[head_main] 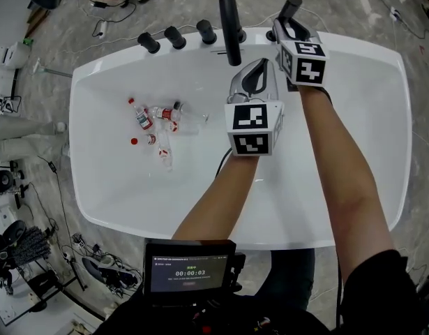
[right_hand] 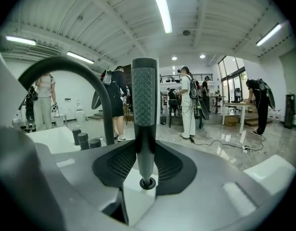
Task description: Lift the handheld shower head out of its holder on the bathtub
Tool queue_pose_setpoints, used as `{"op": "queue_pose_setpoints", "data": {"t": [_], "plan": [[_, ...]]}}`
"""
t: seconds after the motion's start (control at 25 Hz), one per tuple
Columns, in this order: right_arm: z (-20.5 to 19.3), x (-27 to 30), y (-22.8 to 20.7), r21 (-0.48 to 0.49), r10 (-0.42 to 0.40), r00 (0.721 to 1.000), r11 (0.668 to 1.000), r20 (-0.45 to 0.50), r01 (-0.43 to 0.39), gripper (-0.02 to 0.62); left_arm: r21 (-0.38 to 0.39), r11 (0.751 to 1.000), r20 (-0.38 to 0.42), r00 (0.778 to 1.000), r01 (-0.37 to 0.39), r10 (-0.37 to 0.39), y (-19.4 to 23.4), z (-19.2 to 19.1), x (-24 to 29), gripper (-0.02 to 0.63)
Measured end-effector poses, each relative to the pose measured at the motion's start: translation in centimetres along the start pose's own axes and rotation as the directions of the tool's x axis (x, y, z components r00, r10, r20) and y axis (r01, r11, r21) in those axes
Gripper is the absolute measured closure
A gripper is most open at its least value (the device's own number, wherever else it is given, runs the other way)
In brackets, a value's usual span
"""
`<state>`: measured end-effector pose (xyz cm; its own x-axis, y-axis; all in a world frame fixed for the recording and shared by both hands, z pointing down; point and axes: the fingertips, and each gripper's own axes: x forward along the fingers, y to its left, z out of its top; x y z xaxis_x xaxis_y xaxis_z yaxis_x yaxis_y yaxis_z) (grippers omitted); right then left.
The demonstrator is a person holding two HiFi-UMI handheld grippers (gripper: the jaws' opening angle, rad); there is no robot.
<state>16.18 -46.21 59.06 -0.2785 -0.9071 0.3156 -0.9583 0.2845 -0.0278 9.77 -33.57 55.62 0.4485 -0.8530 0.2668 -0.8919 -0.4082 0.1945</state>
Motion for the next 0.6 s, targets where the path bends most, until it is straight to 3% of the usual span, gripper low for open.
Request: {"op": "queue_pose_setpoints", "data": {"t": [0.2, 0.36, 0.6], "plan": [[6.2, -5.6, 1.9, -0.017, 0.002, 1.000, 1.000, 0.022, -0.002, 0.456, -0.005, 1.000, -0.001, 1.000, 0.029, -0.029, -2.3, 4.6, -3.4, 0.603], [13.6, -11.4, 3.5, -0.039, -0.015, 0.996, 0.999, 0.087, 0.019, 0.456, 0.004, 0.998, 0.058, 0.996, 0.067, -0.067, -4.0, 11.9, -6.6, 0.604], [23.3, -21.6, 9.0, -0.054, -0.052, 0.982, 0.997, 0.179, 0.063, 0.456, 0.025, 0.992, 0.117, 0.985, 0.121, -0.123, -4.3, 21.8, -14.7, 0.604]]}}
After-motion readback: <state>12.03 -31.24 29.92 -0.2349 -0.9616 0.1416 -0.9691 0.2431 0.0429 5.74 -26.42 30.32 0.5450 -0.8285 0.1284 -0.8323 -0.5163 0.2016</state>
